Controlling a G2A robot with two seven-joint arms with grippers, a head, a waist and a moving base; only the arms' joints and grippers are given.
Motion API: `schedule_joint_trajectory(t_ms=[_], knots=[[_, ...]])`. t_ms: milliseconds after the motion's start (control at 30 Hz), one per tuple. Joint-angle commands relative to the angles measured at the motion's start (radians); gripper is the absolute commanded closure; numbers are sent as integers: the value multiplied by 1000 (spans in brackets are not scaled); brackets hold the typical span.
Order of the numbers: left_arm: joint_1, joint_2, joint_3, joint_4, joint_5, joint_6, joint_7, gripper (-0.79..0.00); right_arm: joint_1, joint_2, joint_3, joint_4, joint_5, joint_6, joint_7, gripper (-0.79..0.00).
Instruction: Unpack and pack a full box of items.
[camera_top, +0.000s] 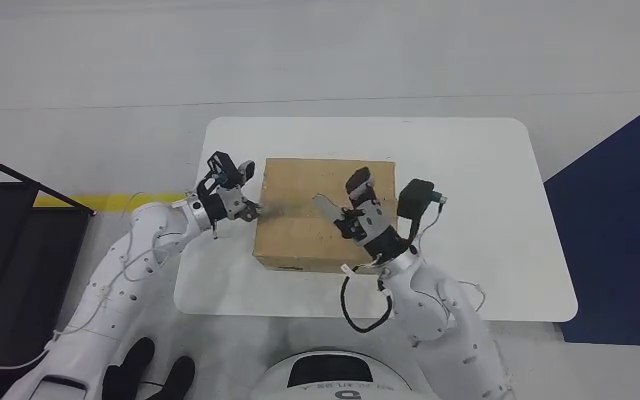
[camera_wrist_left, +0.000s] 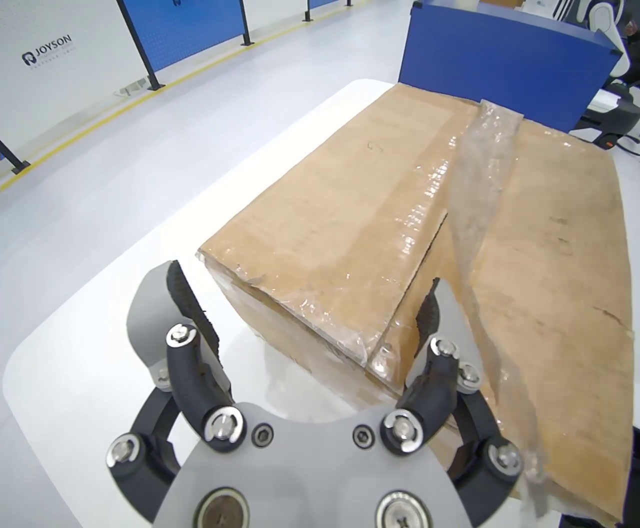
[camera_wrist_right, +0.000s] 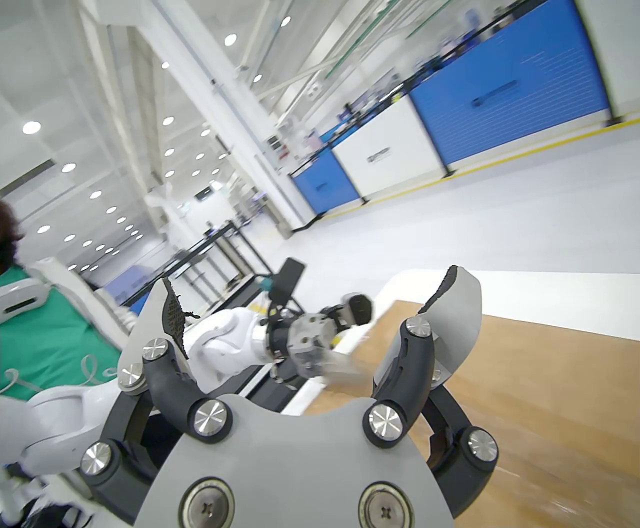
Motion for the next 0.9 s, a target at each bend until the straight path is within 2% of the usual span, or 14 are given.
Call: schedule_joint_trajectory(t_ms=[0,133,267,333,567,667,767,867], knots=[[2,3,-22,11,-1,9,4,-785,-64,6,42,-19,-19,16,-41,-785],[24,17,-104,38,-19,22,33,-785,-153,15,114,-32,14,-16,-97,-785],[67,33,-179,16,-5,21,22,-785,-186,22,159,-25,51,-41,-88,-785],[92,35,-187,3,-75,-33,26,-785,-186,23,163,-24,44,-34,-82,-785],[92,35,-187,3,-75,-33,26,-785,-186,23,163,-24,44,-34,-82,-785],[100,34,-192,-22,-52,4,42,-785,-186,23,163,-24,44,-34,-82,-785],[119,32,-232,17,-179,-19,119,-785,-186,23,163,-24,44,-34,-82,-785],[113,36,-269,80,-338,-90,85,-785,-186,23,163,-24,44,-34,-82,-785]])
